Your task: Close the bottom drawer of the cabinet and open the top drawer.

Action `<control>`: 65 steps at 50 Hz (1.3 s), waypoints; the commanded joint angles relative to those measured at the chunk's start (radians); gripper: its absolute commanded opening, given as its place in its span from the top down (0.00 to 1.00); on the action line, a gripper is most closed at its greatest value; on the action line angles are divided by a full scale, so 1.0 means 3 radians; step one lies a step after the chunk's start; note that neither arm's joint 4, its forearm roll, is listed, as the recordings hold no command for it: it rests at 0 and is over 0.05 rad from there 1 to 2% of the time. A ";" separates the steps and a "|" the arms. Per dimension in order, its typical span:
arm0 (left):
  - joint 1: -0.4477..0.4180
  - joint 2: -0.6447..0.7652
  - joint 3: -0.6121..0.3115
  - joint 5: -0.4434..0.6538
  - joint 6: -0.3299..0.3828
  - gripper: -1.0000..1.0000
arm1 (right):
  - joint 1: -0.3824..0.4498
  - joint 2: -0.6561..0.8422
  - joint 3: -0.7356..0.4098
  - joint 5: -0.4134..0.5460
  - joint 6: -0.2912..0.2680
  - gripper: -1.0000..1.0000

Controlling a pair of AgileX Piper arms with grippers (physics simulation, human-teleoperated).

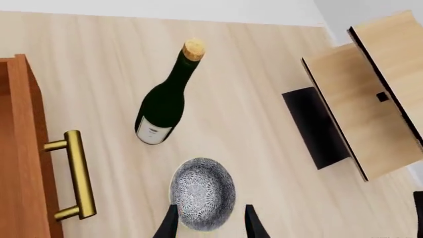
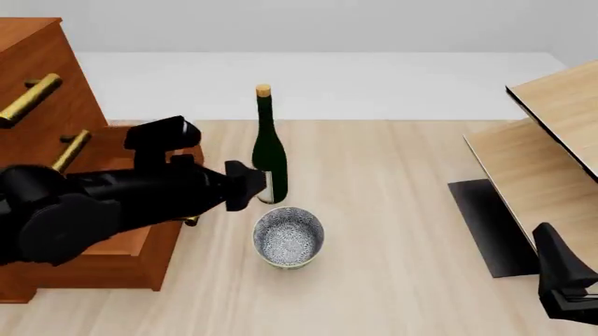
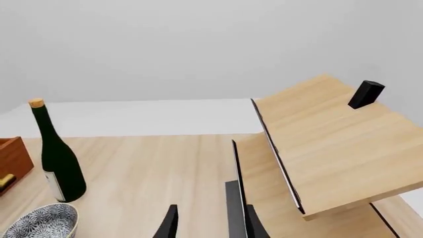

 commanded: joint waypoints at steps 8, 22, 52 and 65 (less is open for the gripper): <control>0.0065 0.0445 0.0020 0.0126 -0.0025 0.00 | 0.0003 0.0004 -0.0001 -0.0003 0.0002 0.00; 0.0151 0.0669 0.0090 0.0135 -0.0071 0.00 | 0.0004 -0.0006 -0.0002 0.0010 0.0008 0.00; 0.0711 0.1027 0.0131 0.0198 0.0445 0.00 | 0.0022 -0.0018 0.0002 0.0026 0.0003 0.00; 0.0902 0.1101 0.0162 0.0224 0.0612 0.00 | 0.0025 -0.0036 0.0004 0.0043 0.0007 0.00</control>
